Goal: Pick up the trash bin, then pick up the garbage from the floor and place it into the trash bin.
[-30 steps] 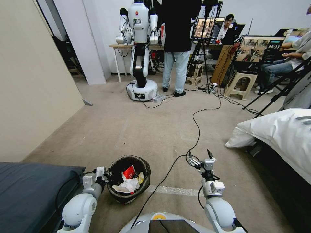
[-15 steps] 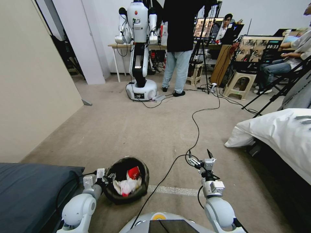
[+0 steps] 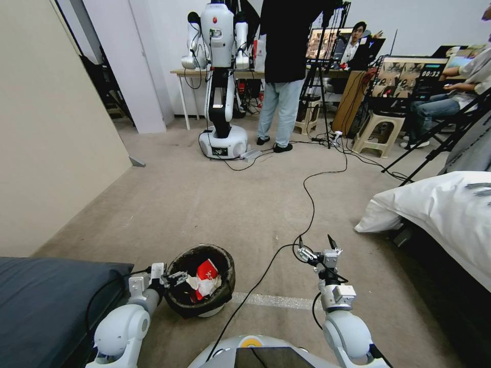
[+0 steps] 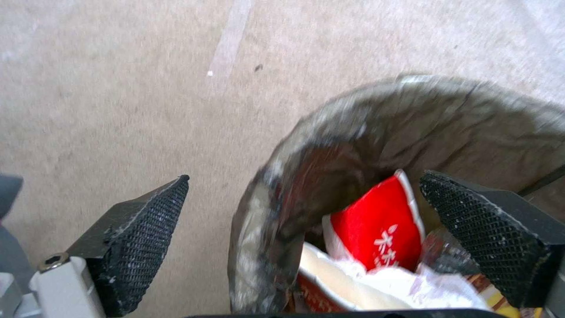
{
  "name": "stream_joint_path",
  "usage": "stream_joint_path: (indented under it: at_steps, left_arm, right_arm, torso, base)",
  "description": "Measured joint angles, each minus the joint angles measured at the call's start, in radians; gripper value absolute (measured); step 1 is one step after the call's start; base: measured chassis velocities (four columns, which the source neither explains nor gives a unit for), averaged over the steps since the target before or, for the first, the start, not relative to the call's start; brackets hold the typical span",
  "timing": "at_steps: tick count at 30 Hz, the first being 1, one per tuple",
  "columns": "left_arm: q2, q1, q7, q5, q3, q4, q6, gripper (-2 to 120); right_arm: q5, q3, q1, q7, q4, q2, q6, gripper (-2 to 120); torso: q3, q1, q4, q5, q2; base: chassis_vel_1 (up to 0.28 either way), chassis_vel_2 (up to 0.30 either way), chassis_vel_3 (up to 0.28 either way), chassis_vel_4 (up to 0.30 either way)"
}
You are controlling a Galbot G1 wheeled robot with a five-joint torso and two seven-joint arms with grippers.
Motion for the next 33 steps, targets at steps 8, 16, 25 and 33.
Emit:
stream_joint_path:
  at_steps: [8,16,25,33]
  left_arm:
    - [0.003,0.004,-0.001,0.014,-0.015,-0.048,-0.067,100]
    - [-0.02,0.065,0.027,0.15,-0.043,-0.023,-0.531,100]
    - [-0.101,0.18,0.028,0.234,-0.045,-0.024,-0.772,100]
    - [-0.124,0.224,-0.006,0.309,-0.013,-0.023,-0.853,100]
  right_arm:
    - [0.002,0.005,-0.012,0.003,0.028,0.0,-0.003,100]
    - [0.013,0.021,-0.047,0.0,0.065,0.014,0.006,100]
    - [0.0,0.037,-0.128,-0.005,0.089,0.037,0.05,100]
    - [-0.041,0.067,-0.229,0.001,0.112,0.055,0.117,100]
  torso:
    - [0.0,0.0,0.0,0.0,0.0]
    - [0.0,0.0,-0.0001,-0.0002,0.0]
    - [0.0,0.0,0.0,0.0,0.0]
    - [0.0,0.0,-0.0001,0.0,0.0]
  base:
    - [0.0,0.0,0.0,0.0]
    - [0.0,0.0,0.0,0.0]
    - [0.0,0.0,0.0,0.0]
    - [0.0,0.0,0.0,0.0]
